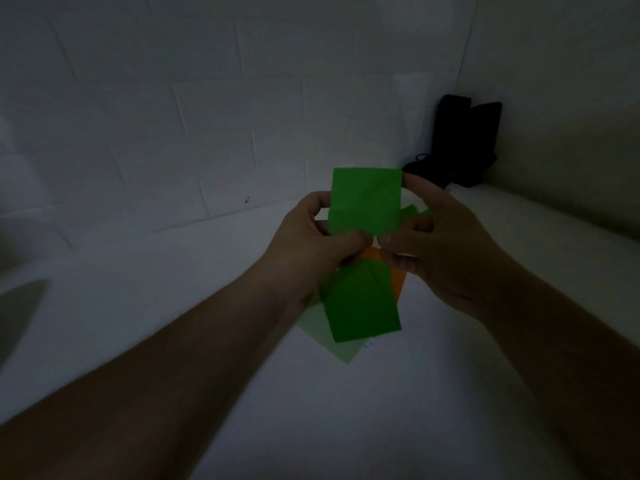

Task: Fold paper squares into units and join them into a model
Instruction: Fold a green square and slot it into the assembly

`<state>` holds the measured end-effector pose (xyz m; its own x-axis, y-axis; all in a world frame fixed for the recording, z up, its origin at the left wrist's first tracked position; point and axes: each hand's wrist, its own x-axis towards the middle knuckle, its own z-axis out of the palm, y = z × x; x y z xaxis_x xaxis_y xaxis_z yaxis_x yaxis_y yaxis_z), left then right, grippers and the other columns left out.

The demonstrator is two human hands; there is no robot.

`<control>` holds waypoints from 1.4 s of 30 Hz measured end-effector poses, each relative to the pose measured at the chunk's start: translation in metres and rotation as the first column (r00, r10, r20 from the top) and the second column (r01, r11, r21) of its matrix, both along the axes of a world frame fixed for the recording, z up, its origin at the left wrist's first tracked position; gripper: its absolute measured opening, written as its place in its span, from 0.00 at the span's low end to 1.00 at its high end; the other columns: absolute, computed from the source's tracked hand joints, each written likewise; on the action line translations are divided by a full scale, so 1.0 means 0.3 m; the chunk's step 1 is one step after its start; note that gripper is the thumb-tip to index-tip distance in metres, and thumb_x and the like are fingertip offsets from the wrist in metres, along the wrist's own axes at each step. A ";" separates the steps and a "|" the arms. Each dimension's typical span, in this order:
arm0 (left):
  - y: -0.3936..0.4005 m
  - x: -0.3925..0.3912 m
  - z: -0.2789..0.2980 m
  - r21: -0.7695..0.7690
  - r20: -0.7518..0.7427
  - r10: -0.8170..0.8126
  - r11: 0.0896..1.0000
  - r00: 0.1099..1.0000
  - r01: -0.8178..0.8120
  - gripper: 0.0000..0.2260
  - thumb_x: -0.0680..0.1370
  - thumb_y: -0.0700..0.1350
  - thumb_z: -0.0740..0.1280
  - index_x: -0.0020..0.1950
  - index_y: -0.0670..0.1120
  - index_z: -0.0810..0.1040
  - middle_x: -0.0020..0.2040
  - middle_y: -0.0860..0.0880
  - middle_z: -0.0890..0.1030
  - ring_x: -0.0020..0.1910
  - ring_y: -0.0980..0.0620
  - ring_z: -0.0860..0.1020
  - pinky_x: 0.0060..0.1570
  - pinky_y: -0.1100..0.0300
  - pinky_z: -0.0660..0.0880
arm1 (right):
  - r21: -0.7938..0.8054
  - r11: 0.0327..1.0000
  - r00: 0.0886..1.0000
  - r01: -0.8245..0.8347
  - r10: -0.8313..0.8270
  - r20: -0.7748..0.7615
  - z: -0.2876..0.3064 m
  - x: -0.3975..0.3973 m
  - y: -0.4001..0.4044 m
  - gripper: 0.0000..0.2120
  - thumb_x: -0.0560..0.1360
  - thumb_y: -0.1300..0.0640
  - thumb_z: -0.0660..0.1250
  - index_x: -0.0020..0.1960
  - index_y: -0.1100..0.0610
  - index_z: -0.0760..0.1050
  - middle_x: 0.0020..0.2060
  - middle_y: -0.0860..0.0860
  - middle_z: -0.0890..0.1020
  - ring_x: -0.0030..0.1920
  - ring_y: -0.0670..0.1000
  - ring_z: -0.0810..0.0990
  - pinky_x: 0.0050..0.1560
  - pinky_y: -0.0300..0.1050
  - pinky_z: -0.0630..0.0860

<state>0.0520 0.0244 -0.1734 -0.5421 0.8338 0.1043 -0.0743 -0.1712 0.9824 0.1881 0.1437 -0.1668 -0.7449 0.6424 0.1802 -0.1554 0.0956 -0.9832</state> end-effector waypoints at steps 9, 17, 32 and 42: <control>-0.004 -0.021 -0.001 -0.031 -0.085 0.057 0.998 0.995 -0.059 0.18 0.75 0.35 0.75 0.62 0.48 0.77 0.42 0.44 0.87 0.38 0.50 0.83 0.46 0.52 0.82 | 0.021 0.998 0.997 0.061 -0.062 0.045 0.007 0.007 0.020 0.42 0.71 0.75 0.71 0.78 0.49 0.64 0.31 0.55 0.80 0.38 0.57 0.80 0.51 0.66 0.81; -0.003 -0.033 -0.007 -0.054 -0.125 -0.018 0.999 0.992 0.011 0.32 0.80 0.31 0.66 0.81 0.47 0.61 0.48 0.41 0.87 0.45 0.48 0.85 0.57 0.50 0.82 | -0.034 0.991 0.991 0.128 -0.126 0.053 0.013 0.009 0.046 0.39 0.72 0.74 0.70 0.77 0.47 0.66 0.34 0.55 0.81 0.38 0.54 0.83 0.47 0.54 0.85; -0.008 -0.048 -0.006 -0.027 -0.162 0.042 0.999 0.986 -0.047 0.33 0.72 0.33 0.77 0.74 0.51 0.72 0.44 0.43 0.86 0.46 0.45 0.86 0.53 0.48 0.83 | 0.222 0.962 0.963 0.158 -0.200 0.181 -0.003 0.014 0.046 0.41 0.72 0.73 0.70 0.79 0.49 0.63 0.32 0.53 0.78 0.34 0.53 0.79 0.39 0.46 0.82; -0.009 -0.051 -0.008 -0.012 -0.172 0.067 0.997 0.983 -0.070 0.31 0.73 0.33 0.76 0.73 0.49 0.73 0.45 0.42 0.87 0.44 0.47 0.85 0.45 0.55 0.81 | 0.254 0.936 0.946 0.244 -0.287 0.148 -0.004 0.010 0.048 0.35 0.75 0.70 0.68 0.78 0.53 0.63 0.32 0.50 0.84 0.39 0.51 0.86 0.45 0.45 0.84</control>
<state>0.0366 0.0217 -0.1758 -0.5734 0.7979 0.1862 0.1071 -0.1523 0.9825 0.1911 0.1581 -0.1679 -0.5863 0.7781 0.2254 0.0838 0.3350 -0.9385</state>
